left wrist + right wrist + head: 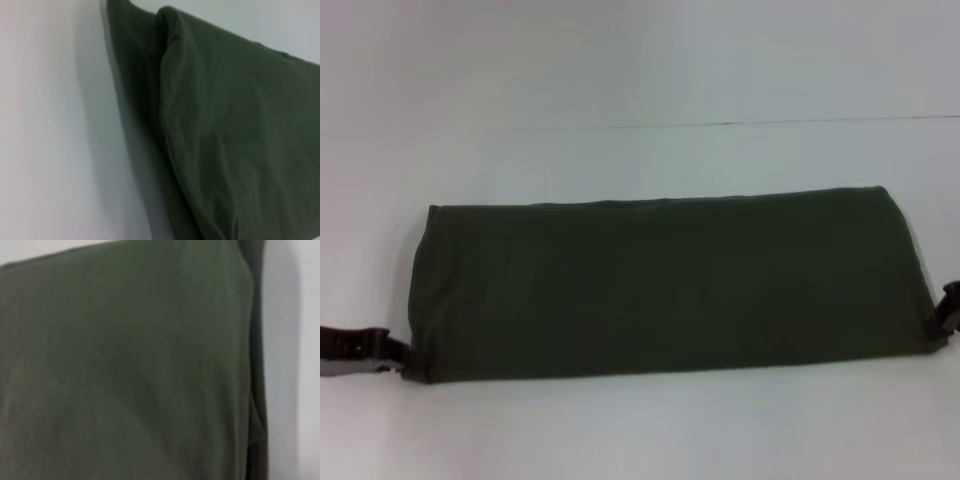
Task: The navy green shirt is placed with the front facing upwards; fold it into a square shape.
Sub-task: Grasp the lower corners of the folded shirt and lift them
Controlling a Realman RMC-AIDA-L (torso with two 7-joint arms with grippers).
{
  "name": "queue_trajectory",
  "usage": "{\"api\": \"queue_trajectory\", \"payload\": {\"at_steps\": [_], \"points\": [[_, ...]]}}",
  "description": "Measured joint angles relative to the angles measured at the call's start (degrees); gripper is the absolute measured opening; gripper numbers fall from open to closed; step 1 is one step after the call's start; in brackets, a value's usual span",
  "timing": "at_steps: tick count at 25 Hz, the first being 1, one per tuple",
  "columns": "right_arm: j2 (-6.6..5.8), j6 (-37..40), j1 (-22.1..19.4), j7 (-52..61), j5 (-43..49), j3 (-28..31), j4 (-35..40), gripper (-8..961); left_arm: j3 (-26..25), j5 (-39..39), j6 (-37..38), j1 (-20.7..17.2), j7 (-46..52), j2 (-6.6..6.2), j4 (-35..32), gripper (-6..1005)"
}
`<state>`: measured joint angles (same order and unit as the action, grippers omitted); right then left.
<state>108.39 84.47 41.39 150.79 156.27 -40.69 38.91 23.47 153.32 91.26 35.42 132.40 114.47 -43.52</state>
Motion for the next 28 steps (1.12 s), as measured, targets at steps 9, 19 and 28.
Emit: {"api": "queue_trajectory", "payload": {"at_steps": [9,19,28], "points": [[-0.28,8.20,-0.63,-2.89,4.07,-1.91,0.39,27,-0.05,4.81,8.89,-0.14,-0.22,-0.50,-2.13,45],[-0.27,15.82,-1.43,-9.11,6.82,-2.66,-0.10,44,0.05,10.10,21.36,-0.20,-3.44,-0.77,-3.02,42],[0.23,17.11,-1.76,-9.69,7.04,-2.75,1.13,60,-0.06,10.21,21.61,-0.03,-3.43,-0.82,-3.04,39]]}}
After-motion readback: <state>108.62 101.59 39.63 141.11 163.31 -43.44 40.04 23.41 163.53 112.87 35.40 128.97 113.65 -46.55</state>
